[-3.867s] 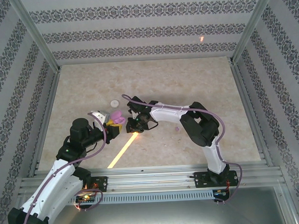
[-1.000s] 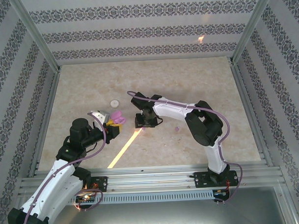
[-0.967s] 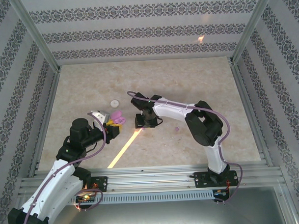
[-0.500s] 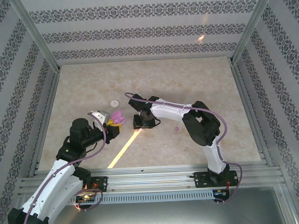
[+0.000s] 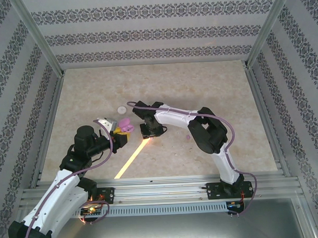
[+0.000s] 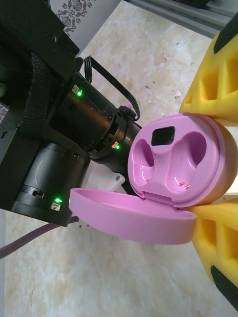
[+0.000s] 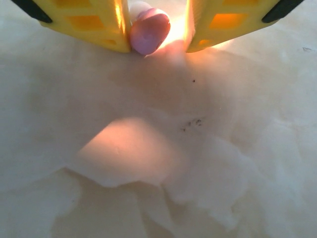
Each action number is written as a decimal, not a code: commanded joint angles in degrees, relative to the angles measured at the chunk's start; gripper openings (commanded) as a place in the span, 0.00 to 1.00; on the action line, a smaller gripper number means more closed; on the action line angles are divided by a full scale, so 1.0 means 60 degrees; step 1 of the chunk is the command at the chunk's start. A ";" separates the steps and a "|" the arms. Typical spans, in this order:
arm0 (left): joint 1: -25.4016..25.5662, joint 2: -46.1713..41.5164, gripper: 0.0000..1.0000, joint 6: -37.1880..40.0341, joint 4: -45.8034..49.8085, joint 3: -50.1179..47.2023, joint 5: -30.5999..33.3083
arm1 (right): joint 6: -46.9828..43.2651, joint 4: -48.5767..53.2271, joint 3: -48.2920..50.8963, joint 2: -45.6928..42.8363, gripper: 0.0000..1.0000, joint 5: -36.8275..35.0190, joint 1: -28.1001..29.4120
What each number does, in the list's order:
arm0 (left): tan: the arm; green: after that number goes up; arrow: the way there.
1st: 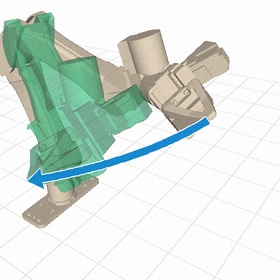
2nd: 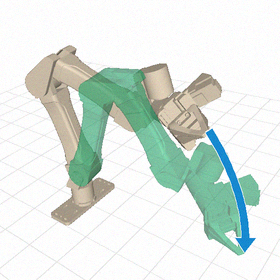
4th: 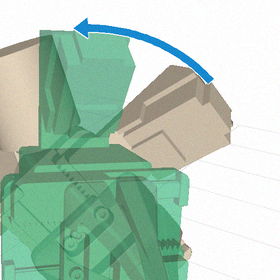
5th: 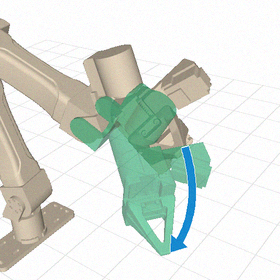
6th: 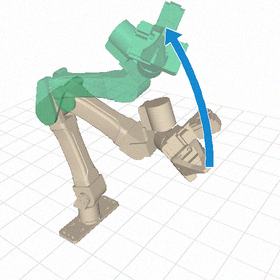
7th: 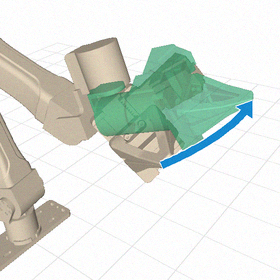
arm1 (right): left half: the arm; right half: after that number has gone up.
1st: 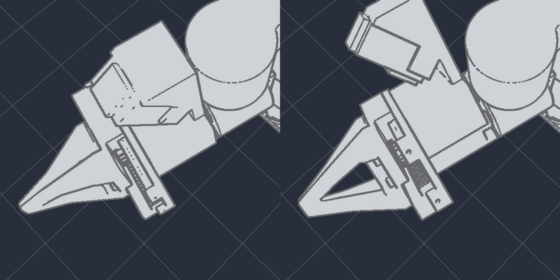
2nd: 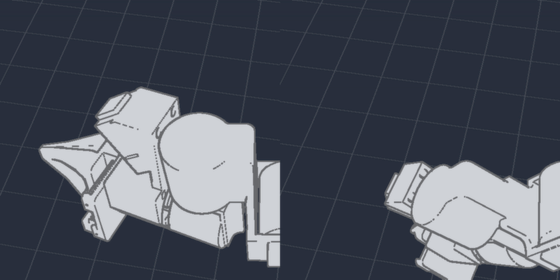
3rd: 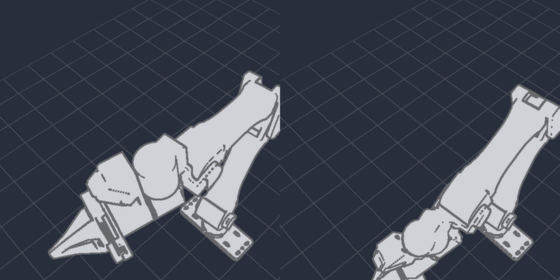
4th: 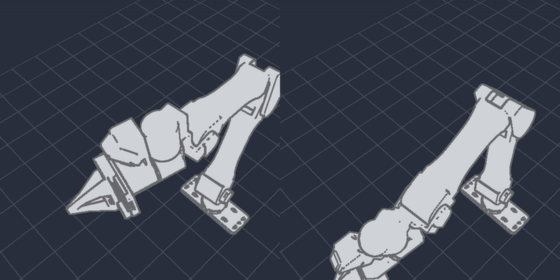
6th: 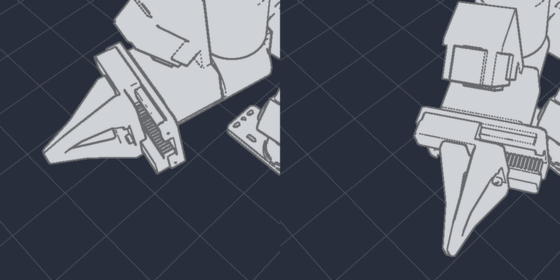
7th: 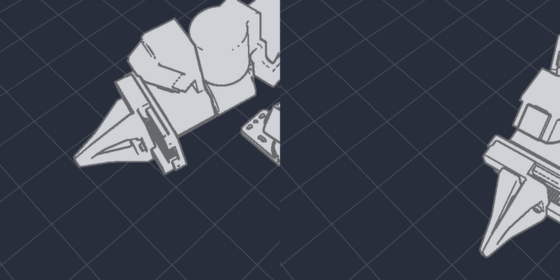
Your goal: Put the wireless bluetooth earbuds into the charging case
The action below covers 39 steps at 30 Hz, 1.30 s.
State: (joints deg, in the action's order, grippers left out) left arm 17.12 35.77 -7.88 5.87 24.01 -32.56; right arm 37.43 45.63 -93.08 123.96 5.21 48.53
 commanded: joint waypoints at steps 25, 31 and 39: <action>0.0150 0.0547 0.05 -0.1271 -0.4108 -0.0714 -0.1915 | 0.0820 -0.3326 0.4828 -0.6114 0.16 0.0054 -0.0964; 0.0748 0.1456 0.06 -0.0364 -0.4905 -0.0327 -0.2274 | 0.0841 -0.4590 0.6200 -0.9232 0.16 -0.0113 -0.0719; 0.1439 0.3129 0.05 -0.0209 -0.6746 0.0135 -0.1985 | 0.0317 -0.4624 0.6075 -1.0878 0.14 -0.0158 0.0101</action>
State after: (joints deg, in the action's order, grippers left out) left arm 24.40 53.69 -11.53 -26.65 22.09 -44.51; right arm 41.41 18.61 -55.48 58.33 5.13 47.46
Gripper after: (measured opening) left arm 0.324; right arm 0.148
